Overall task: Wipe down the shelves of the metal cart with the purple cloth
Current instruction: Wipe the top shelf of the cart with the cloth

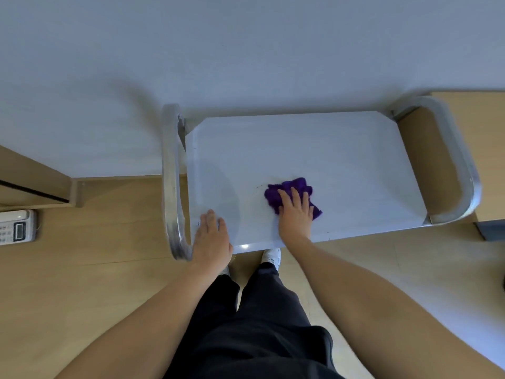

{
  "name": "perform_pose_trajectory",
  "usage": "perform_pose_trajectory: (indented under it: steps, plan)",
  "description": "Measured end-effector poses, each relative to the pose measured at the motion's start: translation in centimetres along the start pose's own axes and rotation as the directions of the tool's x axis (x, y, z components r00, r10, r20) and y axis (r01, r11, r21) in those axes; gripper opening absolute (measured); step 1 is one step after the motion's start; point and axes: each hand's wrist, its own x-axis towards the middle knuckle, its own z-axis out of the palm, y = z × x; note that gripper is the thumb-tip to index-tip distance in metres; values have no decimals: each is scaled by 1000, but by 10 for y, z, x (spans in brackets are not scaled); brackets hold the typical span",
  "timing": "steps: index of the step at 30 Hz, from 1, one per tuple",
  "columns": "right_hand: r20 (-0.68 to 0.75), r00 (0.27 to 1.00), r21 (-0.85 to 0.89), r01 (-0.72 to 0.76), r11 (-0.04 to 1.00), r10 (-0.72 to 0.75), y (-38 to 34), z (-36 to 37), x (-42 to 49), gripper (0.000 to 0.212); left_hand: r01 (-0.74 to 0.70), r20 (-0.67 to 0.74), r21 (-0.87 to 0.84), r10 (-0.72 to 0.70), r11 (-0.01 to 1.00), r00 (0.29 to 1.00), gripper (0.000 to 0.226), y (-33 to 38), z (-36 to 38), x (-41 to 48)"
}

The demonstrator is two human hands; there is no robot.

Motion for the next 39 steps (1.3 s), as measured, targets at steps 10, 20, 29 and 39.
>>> perform_pose_trajectory:
  steps: [10, 20, 29, 39]
  plan:
    - [87, 878, -6, 473, 881, -471, 13, 9, -36, 46, -9, -21, 14, 10, 1000, 1000, 48, 0, -1, 11]
    - [123, 945, 35, 300, 953, -302, 20, 3, -49, 50, -289, -20, -49, 288, 956, 957, 37, 43, -2, 20]
    - [23, 984, 67, -176, 982, 175, 167, -50, 7, 45, -324, 43, 22, 323, 946, 945, 44, 110, 0, 37]
    - [155, 919, -41, 373, 927, -363, 216, -65, 22, 45, -337, 33, 1, 337, 942, 941, 47, 213, 6, 53]
